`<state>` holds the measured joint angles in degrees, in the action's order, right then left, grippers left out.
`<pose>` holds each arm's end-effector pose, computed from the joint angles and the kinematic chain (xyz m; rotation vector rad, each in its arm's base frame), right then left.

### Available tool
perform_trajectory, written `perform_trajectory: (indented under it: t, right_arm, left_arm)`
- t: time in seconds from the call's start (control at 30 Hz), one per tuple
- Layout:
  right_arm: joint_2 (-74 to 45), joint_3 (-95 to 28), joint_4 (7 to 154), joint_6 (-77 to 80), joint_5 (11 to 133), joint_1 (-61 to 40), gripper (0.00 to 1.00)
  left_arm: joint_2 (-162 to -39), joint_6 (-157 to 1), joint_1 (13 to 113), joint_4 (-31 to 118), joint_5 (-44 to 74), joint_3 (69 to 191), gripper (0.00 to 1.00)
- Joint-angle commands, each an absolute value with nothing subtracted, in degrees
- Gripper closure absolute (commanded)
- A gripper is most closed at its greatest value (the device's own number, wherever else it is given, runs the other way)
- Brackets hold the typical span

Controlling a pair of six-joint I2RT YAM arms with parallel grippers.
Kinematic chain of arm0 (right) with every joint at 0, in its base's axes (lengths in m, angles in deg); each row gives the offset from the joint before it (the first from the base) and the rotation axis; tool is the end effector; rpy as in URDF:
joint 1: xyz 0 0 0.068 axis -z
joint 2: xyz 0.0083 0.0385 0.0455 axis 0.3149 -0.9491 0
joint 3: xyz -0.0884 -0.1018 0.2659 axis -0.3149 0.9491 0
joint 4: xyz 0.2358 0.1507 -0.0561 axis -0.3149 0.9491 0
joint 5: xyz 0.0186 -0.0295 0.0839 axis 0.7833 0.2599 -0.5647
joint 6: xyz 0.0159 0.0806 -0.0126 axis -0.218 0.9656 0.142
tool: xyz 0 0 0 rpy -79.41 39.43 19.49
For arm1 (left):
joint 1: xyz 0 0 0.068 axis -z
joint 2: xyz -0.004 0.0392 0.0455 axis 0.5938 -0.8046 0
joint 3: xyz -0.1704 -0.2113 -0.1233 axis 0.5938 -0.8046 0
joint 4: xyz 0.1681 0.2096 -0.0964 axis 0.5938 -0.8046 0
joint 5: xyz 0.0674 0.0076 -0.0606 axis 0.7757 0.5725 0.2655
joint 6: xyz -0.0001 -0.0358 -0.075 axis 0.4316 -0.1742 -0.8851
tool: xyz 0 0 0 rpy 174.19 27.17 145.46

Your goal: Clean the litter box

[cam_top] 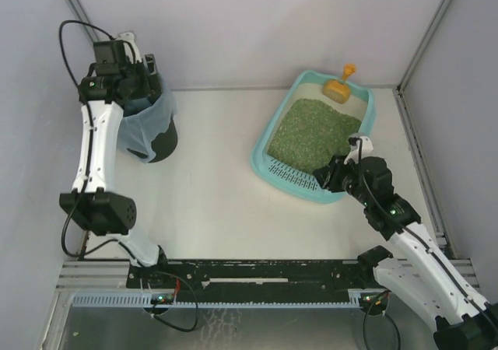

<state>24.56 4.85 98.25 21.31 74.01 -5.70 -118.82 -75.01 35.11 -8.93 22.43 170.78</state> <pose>0.1912 0.0939 0.2889 -0.0293 2.0317 0.6717 0.3994 0.0080 0.4714 -0.1748 2.1159 -0.0930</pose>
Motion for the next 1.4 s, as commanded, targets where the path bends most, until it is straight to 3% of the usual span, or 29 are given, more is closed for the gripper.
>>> perform_trajectory:
  t: [0.0,0.17,0.67,0.77,1.2,1.37]
  right_arm:
    - [28.9,6.13,100.91,22.02,73.74,-6.1,0.65]
    - [31.06,7.86,102.71,21.5,73.95,-6.08,0.64]
    - [31.0,9.69,102.59,21.29,74.15,-6.15,0.64]
    - [31.39,9.74,103.0,21.16,74.4,-6.11,0.64]
    - [31.87,10.7,103.41,22.25,75.53,-6.13,0.64]
    - [33.37,10.68,104.84,22.85,78.1,-6.08,0.63]
  left_arm:
    - [-123.55,-69.98,35.82,-15.76,25.7,177.43,0.23]
    - [-127.86,-68.61,36.12,-16.41,25.21,179.94,0.3]
    - [-134.67,-64.27,41.16,-17.41,17.1,185.72,0.91]
    - [-134.37,-63.47,43.57,-16.77,17.07,185.73,0.99]
    - [-134.69,-64.2,59.31,-12.36,13.66,187.8,1.0]
    - [-135.35,-64.76,60.03,-11.76,14.47,187.17,0.94]
